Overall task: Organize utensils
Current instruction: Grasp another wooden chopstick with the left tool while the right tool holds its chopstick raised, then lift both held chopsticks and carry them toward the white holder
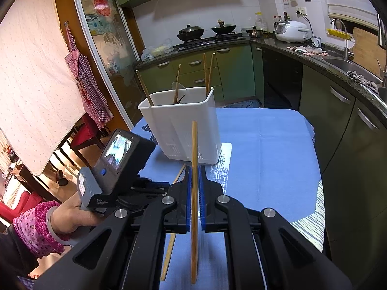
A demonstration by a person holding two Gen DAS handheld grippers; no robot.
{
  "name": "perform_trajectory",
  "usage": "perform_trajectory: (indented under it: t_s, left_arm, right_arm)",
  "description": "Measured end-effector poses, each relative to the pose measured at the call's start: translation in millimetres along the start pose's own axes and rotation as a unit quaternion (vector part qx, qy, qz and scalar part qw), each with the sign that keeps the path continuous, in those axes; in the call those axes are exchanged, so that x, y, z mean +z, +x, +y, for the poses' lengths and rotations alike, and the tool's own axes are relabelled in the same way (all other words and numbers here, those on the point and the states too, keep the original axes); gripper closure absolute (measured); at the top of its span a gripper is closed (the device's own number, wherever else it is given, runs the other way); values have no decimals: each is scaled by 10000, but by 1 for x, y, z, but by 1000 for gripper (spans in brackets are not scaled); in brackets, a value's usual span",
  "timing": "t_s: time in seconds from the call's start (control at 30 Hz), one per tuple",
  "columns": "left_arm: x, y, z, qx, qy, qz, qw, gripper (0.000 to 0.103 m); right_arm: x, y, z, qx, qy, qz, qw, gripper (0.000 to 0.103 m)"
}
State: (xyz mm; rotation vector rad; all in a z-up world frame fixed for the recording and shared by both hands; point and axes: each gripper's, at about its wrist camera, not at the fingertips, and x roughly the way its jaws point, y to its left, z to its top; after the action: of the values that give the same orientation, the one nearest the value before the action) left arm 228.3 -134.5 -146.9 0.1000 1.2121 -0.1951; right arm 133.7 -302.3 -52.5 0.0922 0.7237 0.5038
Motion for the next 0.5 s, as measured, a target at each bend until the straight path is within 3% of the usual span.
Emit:
perform_trajectory:
  t_s: [0.17,0.33,0.5]
  left_arm:
    - [0,3,-7,80,50,-93,9999,90]
    - [-2,2,2,-42,-50,-163,9998,97]
    - [-12,-23,12,-133,-81,-562,9983,97]
  right_arm:
    - [0,-1,0,-4,11,-9,10000,97]
    - [0,-2,0,-14,13,-12,10000,97]
    - [0,-4,1,-33,7,-33,10000,97]
